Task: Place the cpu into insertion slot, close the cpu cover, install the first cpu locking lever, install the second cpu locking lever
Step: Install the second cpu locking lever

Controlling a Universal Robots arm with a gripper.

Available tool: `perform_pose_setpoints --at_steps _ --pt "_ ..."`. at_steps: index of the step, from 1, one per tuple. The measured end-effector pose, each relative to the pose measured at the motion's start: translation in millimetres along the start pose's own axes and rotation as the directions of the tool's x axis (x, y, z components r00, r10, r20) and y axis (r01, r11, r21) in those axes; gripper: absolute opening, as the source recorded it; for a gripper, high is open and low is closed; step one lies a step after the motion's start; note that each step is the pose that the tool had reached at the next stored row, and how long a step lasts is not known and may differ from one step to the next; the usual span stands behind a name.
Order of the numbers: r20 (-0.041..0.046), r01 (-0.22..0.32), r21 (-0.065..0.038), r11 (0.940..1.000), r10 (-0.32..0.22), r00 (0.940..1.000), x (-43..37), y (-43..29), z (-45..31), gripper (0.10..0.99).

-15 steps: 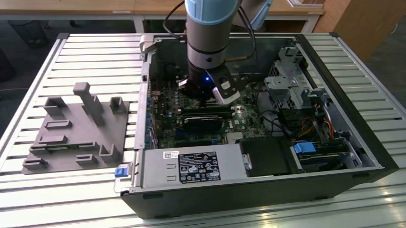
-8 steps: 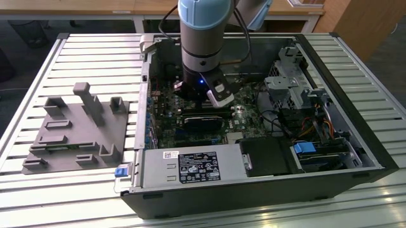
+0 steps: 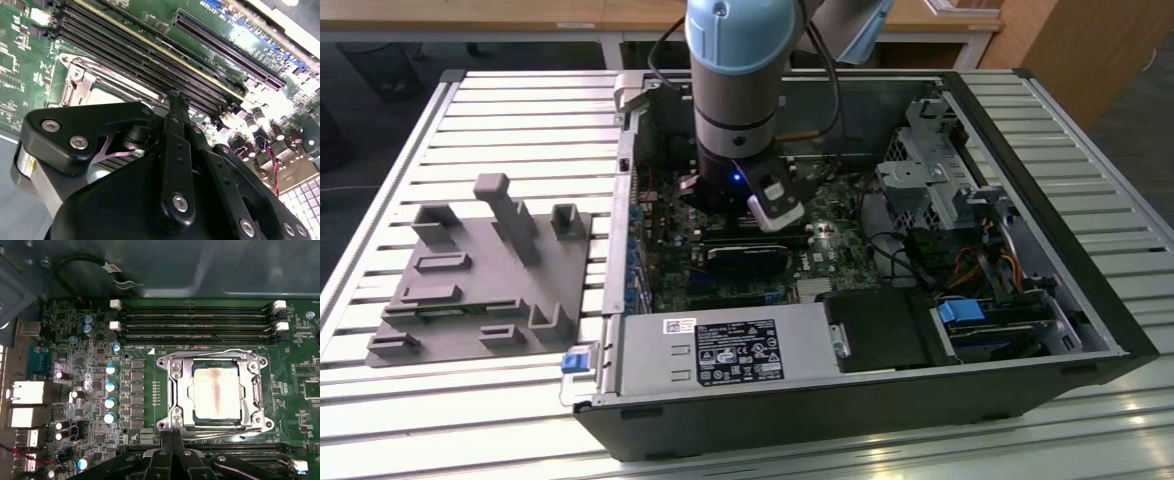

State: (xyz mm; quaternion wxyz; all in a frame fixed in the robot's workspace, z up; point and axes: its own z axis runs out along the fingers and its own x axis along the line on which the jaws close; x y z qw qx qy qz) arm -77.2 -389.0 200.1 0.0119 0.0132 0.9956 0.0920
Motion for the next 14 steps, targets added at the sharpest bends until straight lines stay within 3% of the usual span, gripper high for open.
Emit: perform_pose_setpoints --at_steps 6,9,14 --pt "-0.0008 -0.001 -0.013 0.9999 0.001 1.0000 0.3 -0.9 4.0 0.106" --pt "-0.0007 -0.001 -0.035 0.9994 0.001 1.0000 0.7 -1.0 5.7 0.106" --pt "-0.0013 -0.002 -0.052 0.9986 0.002 1.0000 3.6 -1.5 7.6 0.106"
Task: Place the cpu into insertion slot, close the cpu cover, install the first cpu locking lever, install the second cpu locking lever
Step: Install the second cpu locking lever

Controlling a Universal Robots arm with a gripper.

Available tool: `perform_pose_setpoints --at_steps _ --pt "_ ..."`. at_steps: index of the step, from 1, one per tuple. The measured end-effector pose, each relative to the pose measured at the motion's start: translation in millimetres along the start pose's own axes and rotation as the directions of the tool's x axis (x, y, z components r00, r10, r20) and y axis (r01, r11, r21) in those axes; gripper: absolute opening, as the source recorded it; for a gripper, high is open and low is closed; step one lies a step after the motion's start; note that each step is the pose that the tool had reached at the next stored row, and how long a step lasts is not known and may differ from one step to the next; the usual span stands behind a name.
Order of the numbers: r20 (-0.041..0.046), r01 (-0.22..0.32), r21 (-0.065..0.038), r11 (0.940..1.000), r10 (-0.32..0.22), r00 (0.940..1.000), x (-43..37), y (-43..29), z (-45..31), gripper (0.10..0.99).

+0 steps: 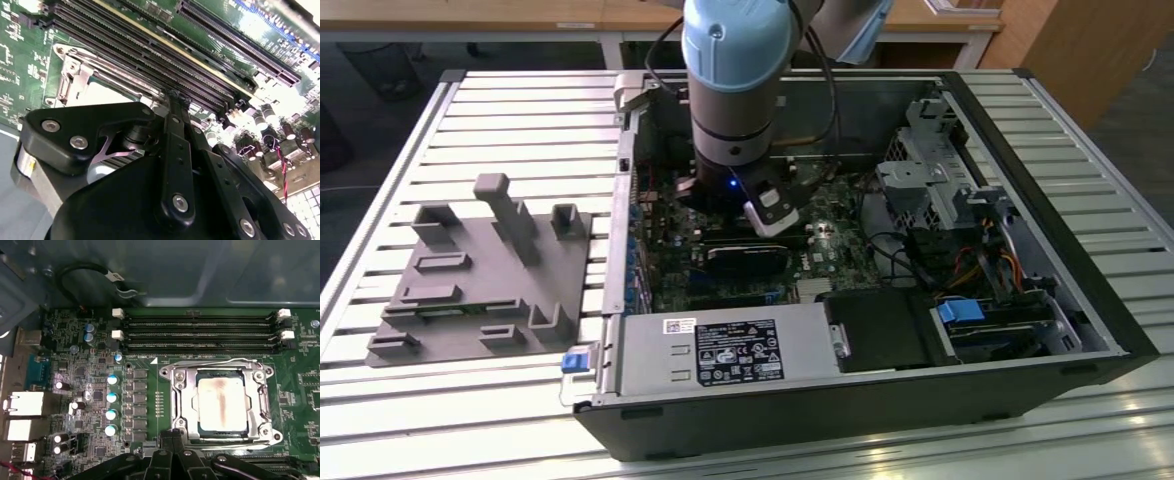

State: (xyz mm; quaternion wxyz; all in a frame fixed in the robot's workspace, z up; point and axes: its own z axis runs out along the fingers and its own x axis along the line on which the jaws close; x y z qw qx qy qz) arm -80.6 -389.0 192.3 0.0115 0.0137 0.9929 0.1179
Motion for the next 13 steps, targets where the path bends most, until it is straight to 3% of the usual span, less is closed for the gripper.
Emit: perform_pose_setpoints --at_steps 7,13 --pt "-0.0002 0.000 -0.002 1.0000 0.000 1.0000 1.3 -0.7 0.5 0.106" --pt "-0.0001 0.000 -0.004 1.0000 0.000 1.0000 1.2 0.8 -5.8 0.106"
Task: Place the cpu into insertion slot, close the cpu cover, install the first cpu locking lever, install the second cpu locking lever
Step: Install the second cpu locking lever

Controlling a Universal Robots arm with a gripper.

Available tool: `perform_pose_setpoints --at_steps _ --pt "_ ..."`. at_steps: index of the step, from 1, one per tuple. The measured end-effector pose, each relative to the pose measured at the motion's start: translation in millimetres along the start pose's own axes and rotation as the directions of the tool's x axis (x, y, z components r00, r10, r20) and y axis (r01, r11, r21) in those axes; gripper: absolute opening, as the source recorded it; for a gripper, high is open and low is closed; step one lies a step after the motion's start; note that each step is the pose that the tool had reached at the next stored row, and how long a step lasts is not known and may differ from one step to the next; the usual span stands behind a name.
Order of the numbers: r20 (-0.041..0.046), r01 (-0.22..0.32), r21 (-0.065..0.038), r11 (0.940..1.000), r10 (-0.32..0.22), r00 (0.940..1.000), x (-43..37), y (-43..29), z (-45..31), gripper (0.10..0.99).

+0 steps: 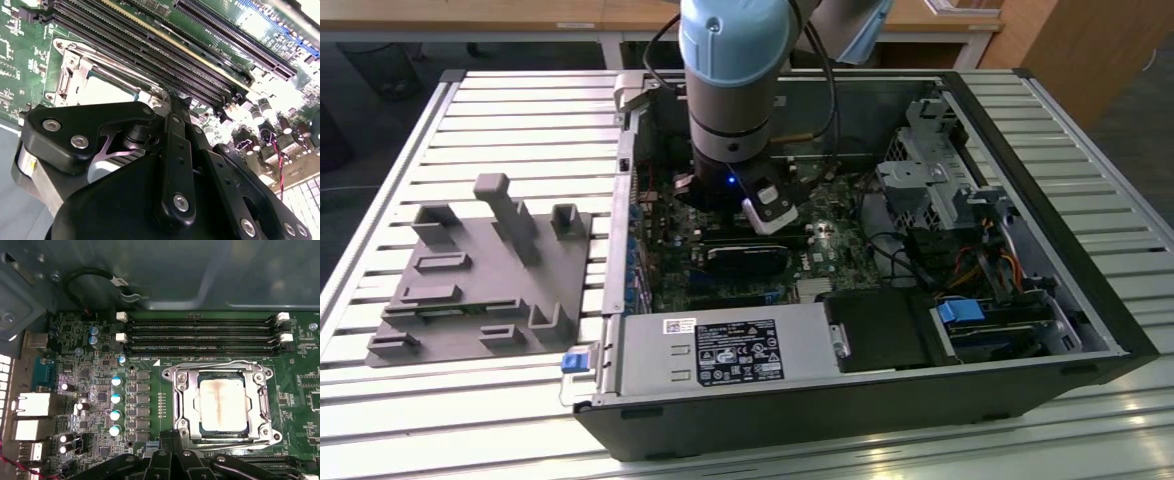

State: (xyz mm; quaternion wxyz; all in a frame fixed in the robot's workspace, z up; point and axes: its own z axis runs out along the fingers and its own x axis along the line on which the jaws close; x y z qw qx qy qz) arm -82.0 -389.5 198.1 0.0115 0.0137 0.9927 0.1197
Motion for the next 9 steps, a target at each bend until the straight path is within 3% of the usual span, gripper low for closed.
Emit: perform_pose_setpoints --at_steps 9 --pt "0.0000 0.000 0.000 1.0000 0.000 1.0000 -0.2 2.4 -9.8 0.106"
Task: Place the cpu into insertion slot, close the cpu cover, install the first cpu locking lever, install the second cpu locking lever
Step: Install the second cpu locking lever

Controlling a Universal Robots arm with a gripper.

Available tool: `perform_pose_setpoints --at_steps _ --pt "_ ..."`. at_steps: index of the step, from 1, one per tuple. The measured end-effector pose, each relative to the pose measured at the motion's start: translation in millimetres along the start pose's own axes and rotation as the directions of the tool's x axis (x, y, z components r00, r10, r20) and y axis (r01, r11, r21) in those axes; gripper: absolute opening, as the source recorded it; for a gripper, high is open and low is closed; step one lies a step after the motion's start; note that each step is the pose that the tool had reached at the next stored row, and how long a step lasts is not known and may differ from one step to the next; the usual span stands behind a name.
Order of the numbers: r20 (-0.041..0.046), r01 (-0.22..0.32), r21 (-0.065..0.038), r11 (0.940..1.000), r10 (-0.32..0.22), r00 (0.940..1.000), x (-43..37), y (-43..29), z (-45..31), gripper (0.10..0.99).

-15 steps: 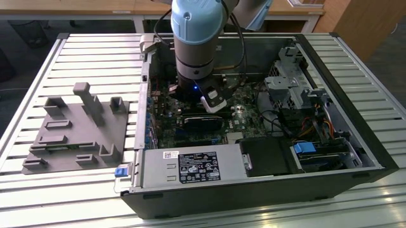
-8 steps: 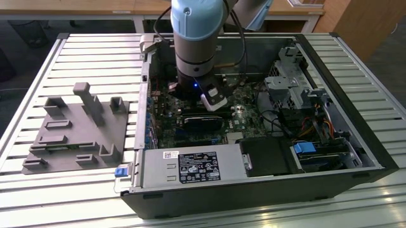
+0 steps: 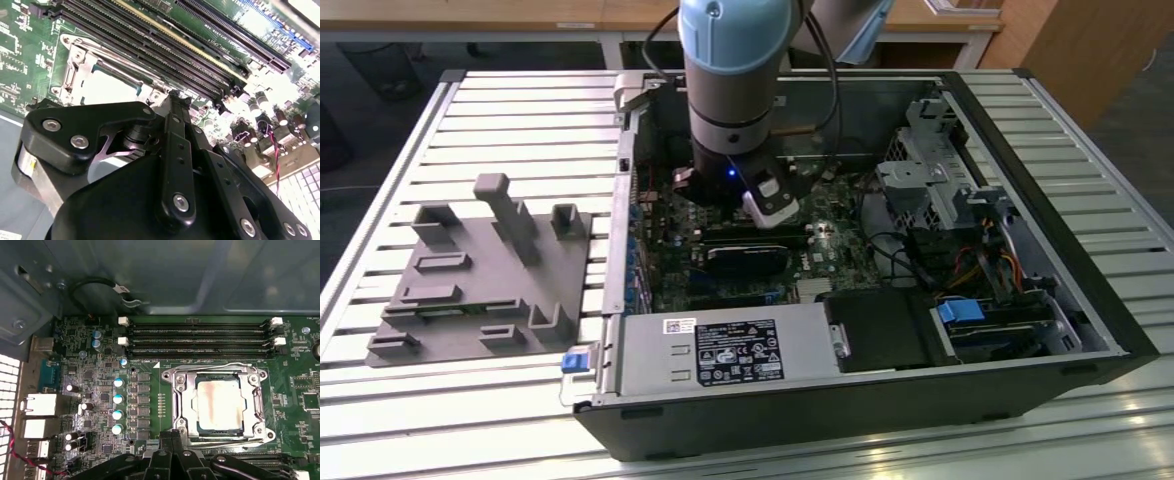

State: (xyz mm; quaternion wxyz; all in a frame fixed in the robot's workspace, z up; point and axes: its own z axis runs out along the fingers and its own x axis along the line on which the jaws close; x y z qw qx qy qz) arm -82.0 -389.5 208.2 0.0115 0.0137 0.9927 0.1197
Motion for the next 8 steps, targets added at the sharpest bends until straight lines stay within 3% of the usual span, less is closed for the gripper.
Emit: perform_pose_setpoints --at_steps 8 --pt "0.0001 0.000 -0.001 1.0000 0.000 1.0000 -0.1 1.3 -5.1 0.106"
